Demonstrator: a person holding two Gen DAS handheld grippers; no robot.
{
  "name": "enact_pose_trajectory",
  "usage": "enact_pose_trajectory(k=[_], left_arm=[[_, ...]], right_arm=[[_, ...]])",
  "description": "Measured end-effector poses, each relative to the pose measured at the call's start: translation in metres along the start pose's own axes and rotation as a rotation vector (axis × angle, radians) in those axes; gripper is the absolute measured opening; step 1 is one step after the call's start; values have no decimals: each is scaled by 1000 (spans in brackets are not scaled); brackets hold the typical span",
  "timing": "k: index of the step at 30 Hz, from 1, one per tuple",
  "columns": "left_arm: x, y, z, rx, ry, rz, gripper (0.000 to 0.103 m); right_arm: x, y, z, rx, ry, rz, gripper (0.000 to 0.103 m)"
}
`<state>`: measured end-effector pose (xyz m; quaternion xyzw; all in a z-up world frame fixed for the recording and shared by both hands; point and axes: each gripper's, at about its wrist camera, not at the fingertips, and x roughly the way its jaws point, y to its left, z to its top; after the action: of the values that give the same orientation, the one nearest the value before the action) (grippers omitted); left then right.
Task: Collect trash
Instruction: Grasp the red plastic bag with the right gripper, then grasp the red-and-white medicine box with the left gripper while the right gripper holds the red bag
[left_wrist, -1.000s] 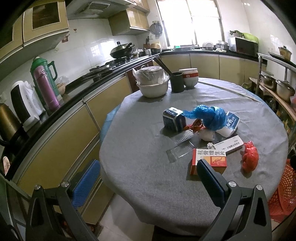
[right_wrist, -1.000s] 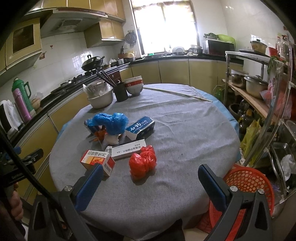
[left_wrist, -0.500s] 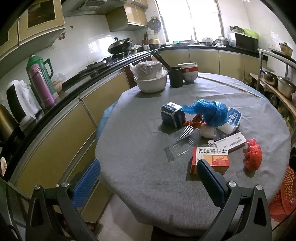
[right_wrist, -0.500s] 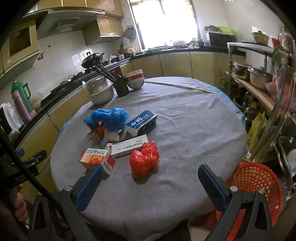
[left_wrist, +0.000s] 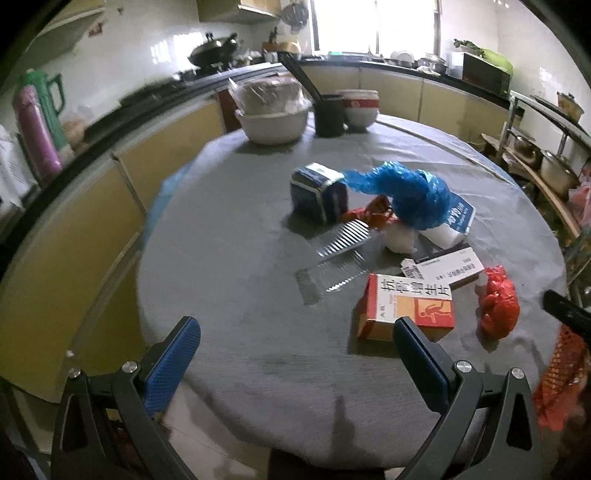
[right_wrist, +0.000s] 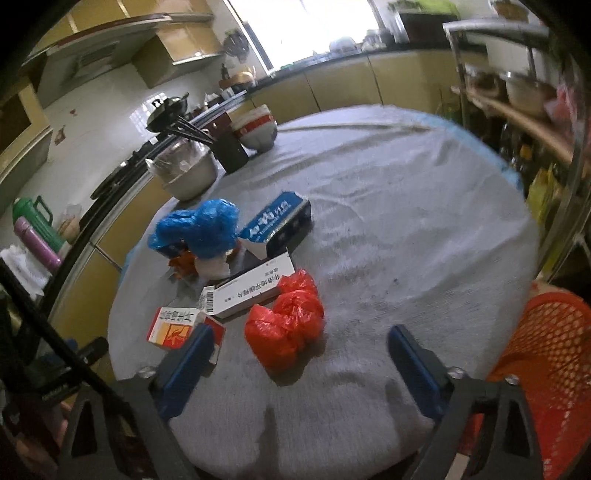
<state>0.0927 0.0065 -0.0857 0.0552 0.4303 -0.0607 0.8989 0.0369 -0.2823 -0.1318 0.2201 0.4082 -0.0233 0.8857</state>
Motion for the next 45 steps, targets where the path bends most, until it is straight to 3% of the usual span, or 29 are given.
enact_pose_trajectory(k=[7,12,17,25,35,44,45], left_arm=[[17,-15,9,24,39,-98,103],[29,-18,16,7,88,-177,103],[44,-24,17,-23,157,-228,103],[63,-24,28,-189,263,-267,103],[85,-22,36,-515,407,-302,103],[108,-34,21,-644,522,-336,102],[110,-34,19,-655,531,-344,98]], right_arm=[[46,-2,11,74,99,56,63],[73,-4,13,135,155,93,59],[77,0,12,106,154,102,54],[68,-11,7,98,122,130,52],[60,-21,-1,94,101,164,52],[58,-27,-6,88,97,194,52],[57,-28,-6,87,96,196,52]])
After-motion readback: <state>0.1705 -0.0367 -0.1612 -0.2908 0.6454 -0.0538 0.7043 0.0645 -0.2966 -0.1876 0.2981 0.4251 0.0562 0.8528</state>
